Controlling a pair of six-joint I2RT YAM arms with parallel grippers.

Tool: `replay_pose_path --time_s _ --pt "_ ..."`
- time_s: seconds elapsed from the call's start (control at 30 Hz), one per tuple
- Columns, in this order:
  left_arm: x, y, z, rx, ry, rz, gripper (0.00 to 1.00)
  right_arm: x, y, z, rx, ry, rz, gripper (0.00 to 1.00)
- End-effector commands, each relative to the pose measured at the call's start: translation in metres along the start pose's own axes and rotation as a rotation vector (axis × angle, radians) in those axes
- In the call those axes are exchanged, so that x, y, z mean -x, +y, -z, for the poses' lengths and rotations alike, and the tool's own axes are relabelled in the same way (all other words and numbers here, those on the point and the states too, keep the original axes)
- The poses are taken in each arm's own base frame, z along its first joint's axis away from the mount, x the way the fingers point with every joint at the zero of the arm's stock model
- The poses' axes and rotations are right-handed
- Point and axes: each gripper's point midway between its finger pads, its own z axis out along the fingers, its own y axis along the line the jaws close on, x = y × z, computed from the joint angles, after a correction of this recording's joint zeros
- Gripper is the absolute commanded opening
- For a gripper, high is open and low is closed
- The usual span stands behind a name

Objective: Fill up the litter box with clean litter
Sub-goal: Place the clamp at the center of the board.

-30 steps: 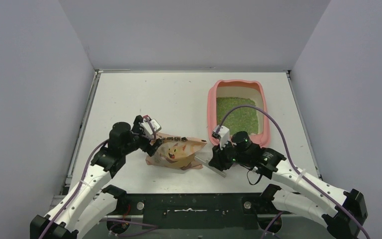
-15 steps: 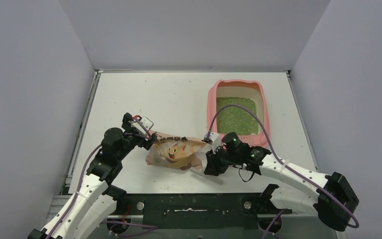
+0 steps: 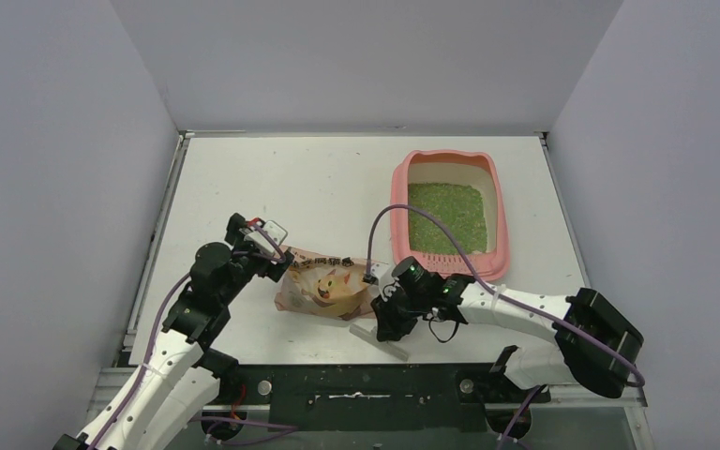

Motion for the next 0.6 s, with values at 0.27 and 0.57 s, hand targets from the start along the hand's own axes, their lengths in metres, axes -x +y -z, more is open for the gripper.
replay_pose_path --time_s 0.27,0.57 --pt "0.012 0.009 0.002 0.039 -0.030 -0.021 0.90 0.033 -0.019 0.018 -0.167 -0.078 0.050 0.51" --pt "0.014 0.042 0.010 0.248 0.039 0.214 0.90 0.086 -0.011 0.089 -0.299 -0.309 0.100 0.60"
